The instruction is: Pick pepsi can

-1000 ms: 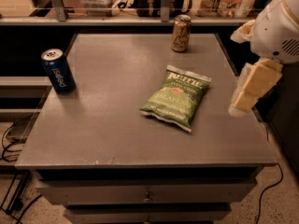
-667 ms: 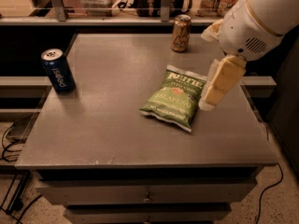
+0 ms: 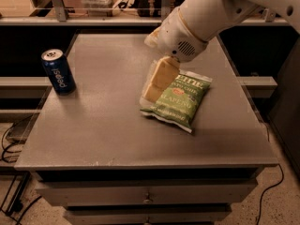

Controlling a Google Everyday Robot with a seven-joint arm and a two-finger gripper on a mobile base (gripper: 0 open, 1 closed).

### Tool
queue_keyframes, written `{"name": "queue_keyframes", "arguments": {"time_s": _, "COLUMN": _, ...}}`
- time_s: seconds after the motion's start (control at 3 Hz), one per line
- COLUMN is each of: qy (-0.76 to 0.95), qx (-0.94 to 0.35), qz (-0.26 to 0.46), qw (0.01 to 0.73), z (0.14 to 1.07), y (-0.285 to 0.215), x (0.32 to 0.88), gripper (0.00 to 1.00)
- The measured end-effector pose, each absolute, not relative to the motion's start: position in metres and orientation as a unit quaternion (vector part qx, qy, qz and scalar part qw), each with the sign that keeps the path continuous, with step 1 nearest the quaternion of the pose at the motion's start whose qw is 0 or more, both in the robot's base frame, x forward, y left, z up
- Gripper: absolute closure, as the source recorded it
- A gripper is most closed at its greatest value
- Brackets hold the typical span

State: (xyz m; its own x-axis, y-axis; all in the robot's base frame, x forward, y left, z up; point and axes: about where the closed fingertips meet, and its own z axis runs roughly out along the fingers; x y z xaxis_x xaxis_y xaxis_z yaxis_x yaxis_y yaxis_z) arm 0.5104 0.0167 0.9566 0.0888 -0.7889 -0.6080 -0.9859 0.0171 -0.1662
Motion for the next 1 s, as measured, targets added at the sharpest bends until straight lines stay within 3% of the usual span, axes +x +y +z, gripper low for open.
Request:
{"name": "queue_keyframes", "arguments": {"time_s": 0.67, "qy": 0.659, "qx": -0.675, "qz": 0.181, "qw": 0.278, "z": 0.950, "y": 0.022, "x": 0.512, "gripper": 0.00}}
{"name": "queue_keyframes", "arguments": {"time_s": 1.0, "qy": 0.649, "qx": -0.664, "qz": 0.217, "qw": 0.301, "z": 0.938, "y": 0.054, "x": 0.526, "gripper": 0.00}}
